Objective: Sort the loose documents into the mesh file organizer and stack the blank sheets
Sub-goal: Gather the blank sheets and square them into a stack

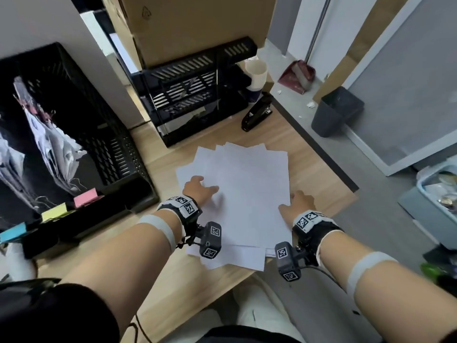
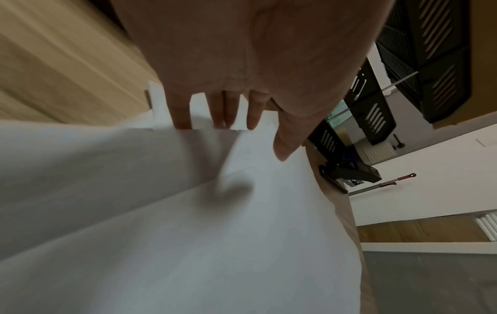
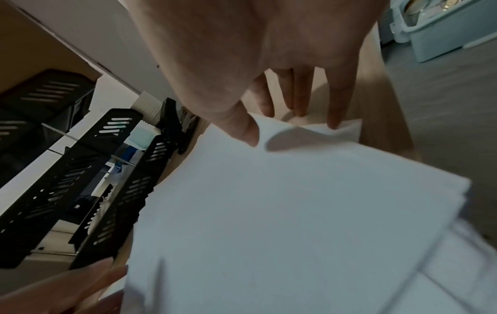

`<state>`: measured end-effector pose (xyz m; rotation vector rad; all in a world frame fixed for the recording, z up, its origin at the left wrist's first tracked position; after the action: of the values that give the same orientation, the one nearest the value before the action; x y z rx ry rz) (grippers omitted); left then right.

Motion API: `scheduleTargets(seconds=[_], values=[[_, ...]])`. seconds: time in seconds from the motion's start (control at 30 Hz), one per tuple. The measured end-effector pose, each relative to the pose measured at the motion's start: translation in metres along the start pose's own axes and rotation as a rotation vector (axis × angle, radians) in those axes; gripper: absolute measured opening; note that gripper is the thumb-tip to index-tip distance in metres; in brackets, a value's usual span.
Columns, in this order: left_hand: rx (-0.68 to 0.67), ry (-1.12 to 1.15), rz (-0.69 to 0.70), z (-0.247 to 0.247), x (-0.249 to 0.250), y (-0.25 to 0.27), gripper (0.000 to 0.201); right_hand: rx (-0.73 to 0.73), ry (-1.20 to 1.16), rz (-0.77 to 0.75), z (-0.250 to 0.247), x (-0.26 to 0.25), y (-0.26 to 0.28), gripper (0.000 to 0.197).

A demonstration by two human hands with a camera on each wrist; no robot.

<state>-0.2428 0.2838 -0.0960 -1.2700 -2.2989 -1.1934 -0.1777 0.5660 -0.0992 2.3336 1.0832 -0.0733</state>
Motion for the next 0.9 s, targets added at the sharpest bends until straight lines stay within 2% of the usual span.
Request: scheduleTargets(seconds=[0.03, 0.13, 0.23, 0.37, 0.4, 0.5, 0.57, 0.63, 0.73, 0.77, 0.83, 0.9], values=[[0.009, -0.017, 0.009, 0.002, 0.001, -0.001, 0.075, 0.008, -0.010, 0.008, -0.001, -0.004, -0.003, 0.052], [0.002, -0.039, -0.002, 0.008, 0.002, -0.005, 0.081, -0.097, -0.146, 0.045, 0.002, -0.018, -0.009, 0.065], [0.010, -0.032, -0.026, 0.010, 0.001, -0.009, 0.079, -0.159, -0.192, 0.044, 0.008, -0.020, -0.016, 0.062], [-0.095, -0.075, -0.020, 0.011, 0.002, -0.009, 0.044, -0.188, -0.176, -0.002, 0.010, -0.018, -0.017, 0.052], [-0.118, -0.107, -0.003, 0.012, 0.002, -0.007, 0.042, -0.199, -0.187, -0.011, 0.010, -0.018, -0.017, 0.053], [-0.044, -0.279, 0.082, 0.011, 0.005, -0.002, 0.062, -0.240, -0.209, -0.019, 0.012, -0.020, -0.016, 0.057], [-0.012, -0.213, 0.158, 0.011, 0.011, 0.001, 0.064, -0.228, -0.212, -0.013, 0.013, -0.020, -0.017, 0.056], [-0.084, -0.076, 0.224, 0.017, 0.017, 0.007, 0.060, -0.175, -0.193, -0.021, 0.012, -0.020, -0.018, 0.046], [-0.143, -0.118, 0.292, 0.027, 0.024, 0.015, 0.058, -0.094, -0.154, -0.028, 0.006, -0.021, -0.019, 0.030], [-0.139, -0.160, 0.308, 0.031, 0.026, 0.016, 0.065, -0.084, -0.159, -0.020, 0.005, -0.021, -0.020, 0.027], [-0.178, -0.235, 0.326, 0.036, 0.028, 0.021, 0.079, -0.091, -0.186, -0.003, 0.005, -0.021, -0.020, 0.028], [-0.228, -0.292, 0.386, 0.041, 0.031, 0.026, 0.076, -0.104, -0.185, 0.001, 0.004, -0.020, -0.022, 0.037]])
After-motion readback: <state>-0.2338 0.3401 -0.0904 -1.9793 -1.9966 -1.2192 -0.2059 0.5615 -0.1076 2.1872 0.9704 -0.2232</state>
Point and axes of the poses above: each hand's wrist, its own y-axis away from the middle knuckle, its own z-axis out of the palm, x = y × z, the point moved 4 cm from there along -y, towards the middle knuckle, and after that the axes turned 11 degrees about x, right-handed, at the moved point
